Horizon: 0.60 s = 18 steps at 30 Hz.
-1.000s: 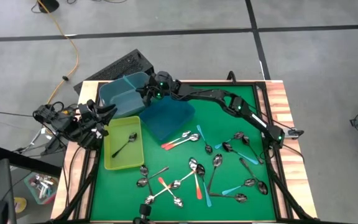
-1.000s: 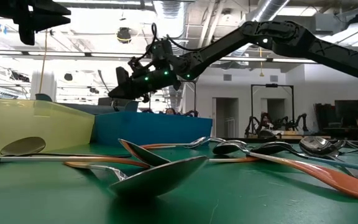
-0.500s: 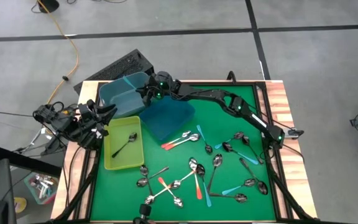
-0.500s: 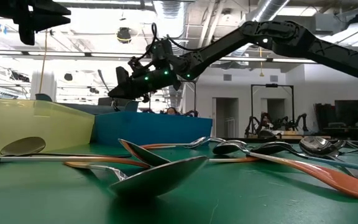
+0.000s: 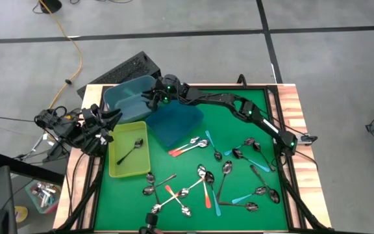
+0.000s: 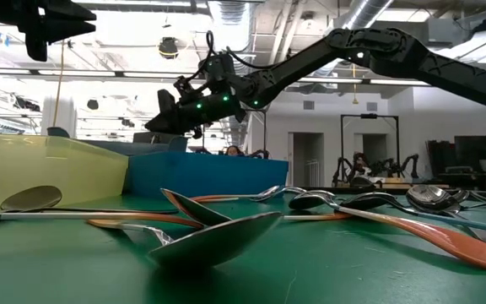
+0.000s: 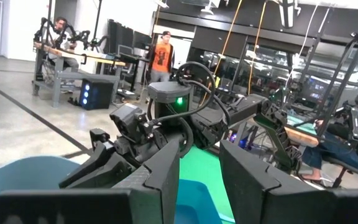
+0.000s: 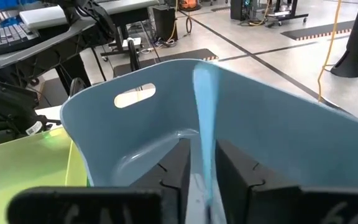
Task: Sort silverware by color (type)
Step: Put the blue spoon into the light blue bin, then put the orange spoon into the blue bin
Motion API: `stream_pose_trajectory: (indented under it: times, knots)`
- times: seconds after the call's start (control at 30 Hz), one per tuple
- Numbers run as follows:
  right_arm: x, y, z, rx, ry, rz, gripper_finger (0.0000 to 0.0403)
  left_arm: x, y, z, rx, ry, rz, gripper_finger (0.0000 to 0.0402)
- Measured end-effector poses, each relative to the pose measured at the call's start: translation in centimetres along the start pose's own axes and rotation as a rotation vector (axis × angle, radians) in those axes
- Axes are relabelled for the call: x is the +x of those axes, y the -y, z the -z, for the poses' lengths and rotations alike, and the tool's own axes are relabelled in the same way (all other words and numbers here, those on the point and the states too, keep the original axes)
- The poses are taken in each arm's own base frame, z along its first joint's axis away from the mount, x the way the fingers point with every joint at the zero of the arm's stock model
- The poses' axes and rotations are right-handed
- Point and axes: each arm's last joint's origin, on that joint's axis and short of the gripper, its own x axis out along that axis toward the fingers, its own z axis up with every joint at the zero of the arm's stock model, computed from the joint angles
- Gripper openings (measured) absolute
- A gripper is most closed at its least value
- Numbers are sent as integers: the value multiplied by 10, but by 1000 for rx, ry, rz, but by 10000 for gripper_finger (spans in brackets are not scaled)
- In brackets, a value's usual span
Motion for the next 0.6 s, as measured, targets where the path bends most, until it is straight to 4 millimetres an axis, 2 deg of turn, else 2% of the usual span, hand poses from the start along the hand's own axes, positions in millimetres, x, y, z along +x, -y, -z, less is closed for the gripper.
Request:
stream_pose_trajectory:
  times: [0.17,0.27,0.33,0.4,0.47,0.53,0.6]
  knots:
    - [0,0,-3,-4,23,-10,126,0,0,0,9,0,0,101]
    - [-7,2,-22,-10,66,-53,136,0,0,0,7,0,1,101]
    - [-18,3,-48,-39,97,-64,139,0,0,0,5,0,4,101]
    - [-39,1,-83,-93,115,-66,141,0,0,0,4,0,7,101]
    - [-71,-6,-127,-167,123,-59,141,0,0,0,4,0,8,101]
    - [-103,-12,-162,-238,103,-47,140,0,0,0,4,0,8,101]
    - [-135,-17,-182,-281,22,-41,138,0,0,0,4,0,9,101]
